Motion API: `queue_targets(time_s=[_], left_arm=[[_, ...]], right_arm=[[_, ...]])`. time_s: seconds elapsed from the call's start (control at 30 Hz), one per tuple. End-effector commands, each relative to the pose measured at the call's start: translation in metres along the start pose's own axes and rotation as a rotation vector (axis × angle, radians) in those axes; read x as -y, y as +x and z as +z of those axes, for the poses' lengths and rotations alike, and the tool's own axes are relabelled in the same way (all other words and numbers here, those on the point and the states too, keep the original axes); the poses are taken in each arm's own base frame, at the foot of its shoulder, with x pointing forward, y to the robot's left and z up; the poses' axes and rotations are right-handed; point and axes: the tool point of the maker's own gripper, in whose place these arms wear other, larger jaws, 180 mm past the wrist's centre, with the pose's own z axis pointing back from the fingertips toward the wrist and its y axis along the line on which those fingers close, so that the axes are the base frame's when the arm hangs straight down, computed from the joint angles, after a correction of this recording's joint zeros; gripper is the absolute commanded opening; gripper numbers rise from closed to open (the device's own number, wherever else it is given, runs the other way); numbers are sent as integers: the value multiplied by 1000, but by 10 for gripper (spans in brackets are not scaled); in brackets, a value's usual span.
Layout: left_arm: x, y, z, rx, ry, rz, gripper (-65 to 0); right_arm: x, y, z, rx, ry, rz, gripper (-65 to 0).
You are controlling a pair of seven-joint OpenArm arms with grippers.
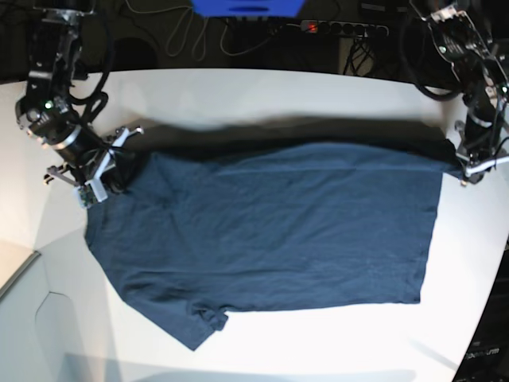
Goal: Layout the t-shirt on the table in an organized manner, then fold the t-shirt properly
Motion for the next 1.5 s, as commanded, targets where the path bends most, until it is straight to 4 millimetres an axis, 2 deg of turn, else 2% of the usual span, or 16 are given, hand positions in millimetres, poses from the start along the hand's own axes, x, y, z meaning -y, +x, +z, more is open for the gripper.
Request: queue_targets(time_s=[0.0,0.17,0.33,0.43,0.67,0.87,0.93,1.13,1.23,1.37,1.47], left_arm=[[10,14,-4,35,-30,-14,-650],[17,19,-17,39,-43,8,-650],[27,25,-22,52,-61,19,-650],[29,20,-30,36,-61,42,-650],[30,9,-49,-4,-53,92,-650],[44,-15,-59,-69,-78,70,-650],[52,-12,-61,-67,-92,63,-650],[51,-8,-62,-57,-91,65,-647],[51,-7,-62,-56,-92,65,-566],[56,-5,-61,-54,-105,69,-344],[65,6,-54,-23,-138,64,-251]], right_arm=[[7,14,-1,45,-7,8,-650],[12,12,-13,36,1,-16,-650],[16,6,-12,19,-3,-11,-650],[19,-4,-16,-10,4,-17,-650],[32,13,-33,17,-2,-37,-650],[33,7,-43,-2,12,-70,-650],[32,4,-45,-11,16,-78,-650],[31,-1,-47,-25,21,-84,-650],[33,3,-47,-18,18,-82,-552],[42,14,-46,11,-4,-79,-377],[69,28,-28,62,-86,-87,-311]])
